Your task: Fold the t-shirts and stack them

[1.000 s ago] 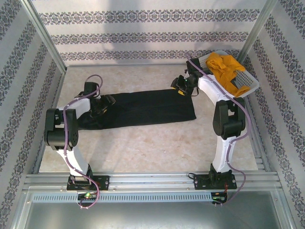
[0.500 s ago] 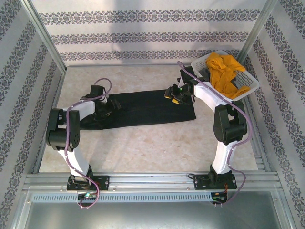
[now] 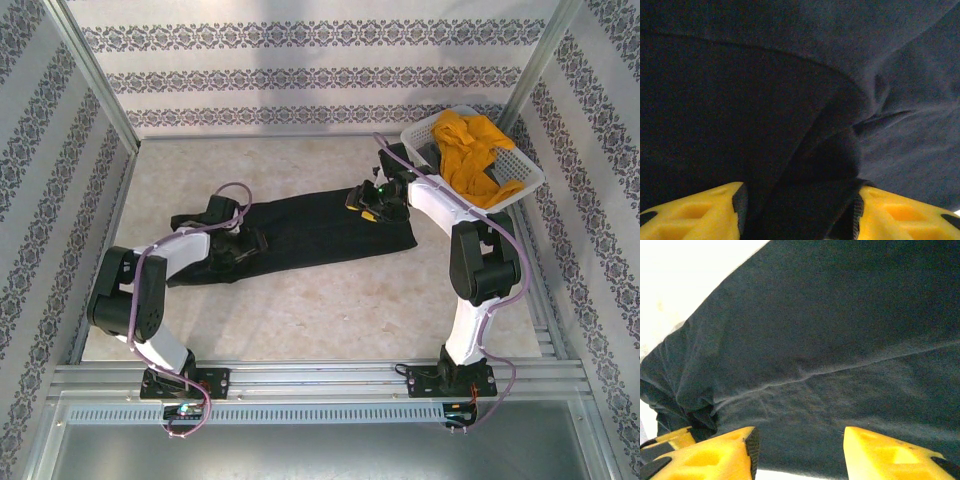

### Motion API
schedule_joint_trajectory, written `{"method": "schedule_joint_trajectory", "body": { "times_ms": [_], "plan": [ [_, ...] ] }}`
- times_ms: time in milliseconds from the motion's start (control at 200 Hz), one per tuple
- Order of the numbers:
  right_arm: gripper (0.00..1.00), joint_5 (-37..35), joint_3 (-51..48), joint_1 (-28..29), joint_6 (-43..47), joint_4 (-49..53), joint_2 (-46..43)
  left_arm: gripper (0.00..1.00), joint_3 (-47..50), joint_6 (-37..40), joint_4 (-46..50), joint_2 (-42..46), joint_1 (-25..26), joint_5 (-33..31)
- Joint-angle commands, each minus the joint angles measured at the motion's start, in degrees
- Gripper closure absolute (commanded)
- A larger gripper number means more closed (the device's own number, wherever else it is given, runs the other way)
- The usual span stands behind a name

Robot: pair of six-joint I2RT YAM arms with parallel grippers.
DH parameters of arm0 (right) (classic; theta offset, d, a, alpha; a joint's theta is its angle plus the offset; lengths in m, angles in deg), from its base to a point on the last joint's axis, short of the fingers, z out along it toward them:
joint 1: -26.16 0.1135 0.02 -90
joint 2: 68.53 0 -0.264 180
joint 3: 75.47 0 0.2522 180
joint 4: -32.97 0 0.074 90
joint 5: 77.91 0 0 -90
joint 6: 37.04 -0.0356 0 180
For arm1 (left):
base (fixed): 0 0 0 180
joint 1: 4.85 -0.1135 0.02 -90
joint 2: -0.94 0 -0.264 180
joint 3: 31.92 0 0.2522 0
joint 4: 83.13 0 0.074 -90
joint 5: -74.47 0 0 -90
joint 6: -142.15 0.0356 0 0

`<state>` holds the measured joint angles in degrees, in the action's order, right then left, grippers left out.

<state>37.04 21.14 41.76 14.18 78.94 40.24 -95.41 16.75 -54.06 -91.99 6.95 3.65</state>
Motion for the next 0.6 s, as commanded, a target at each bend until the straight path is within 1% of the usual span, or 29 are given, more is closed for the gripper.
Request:
{"method": "schedule_joint_trajectory", "body": {
  "times_ms": [0, 75, 150, 195, 265, 365, 455, 600],
  "plan": [
    [0.51, 1.11, -1.17, 0.04, -0.15, -1.27, -2.52, 0.41, 0.43, -1.67, 6.19, 3.70, 1.91, -6.59],
    [0.51, 1.39, -1.58, 0.08, -0.06, -1.51, -2.57, 0.37, -1.28, -1.28, 10.85, 4.97, 2.63, -11.45],
    [0.51, 1.57, -1.81, 0.20, -0.02, -1.66, -2.60, 0.36, -3.47, -0.34, 15.43, 6.07, 3.76, -17.26],
    [0.51, 1.66, -1.94, 0.21, -0.02, -1.71, -2.60, 0.36, -4.44, 0.39, 16.54, 6.98, 4.46, -19.03],
    [0.51, 1.68, -2.12, 0.26, 0.03, -1.71, -2.77, 0.37, -5.75, 1.48, 16.74, 8.18, 5.61, -19.15],
    [0.51, 1.64, -2.56, 0.28, 0.03, -1.76, -2.95, 0.41, -7.23, 4.28, 15.37, 8.42, 8.11, -16.41],
    [0.51, 1.58, -3.24, 0.23, -0.06, -1.94, -3.21, 0.43, -8.58, 6.23, 15.52, 6.13, 9.68, -15.93],
    [0.51, 1.89, -4.17, 0.23, -0.36, -2.36, -4.33, 0.41, -10.36, 8.80, 14.64, 1.94, 9.88, -16.25]
  ]
}}
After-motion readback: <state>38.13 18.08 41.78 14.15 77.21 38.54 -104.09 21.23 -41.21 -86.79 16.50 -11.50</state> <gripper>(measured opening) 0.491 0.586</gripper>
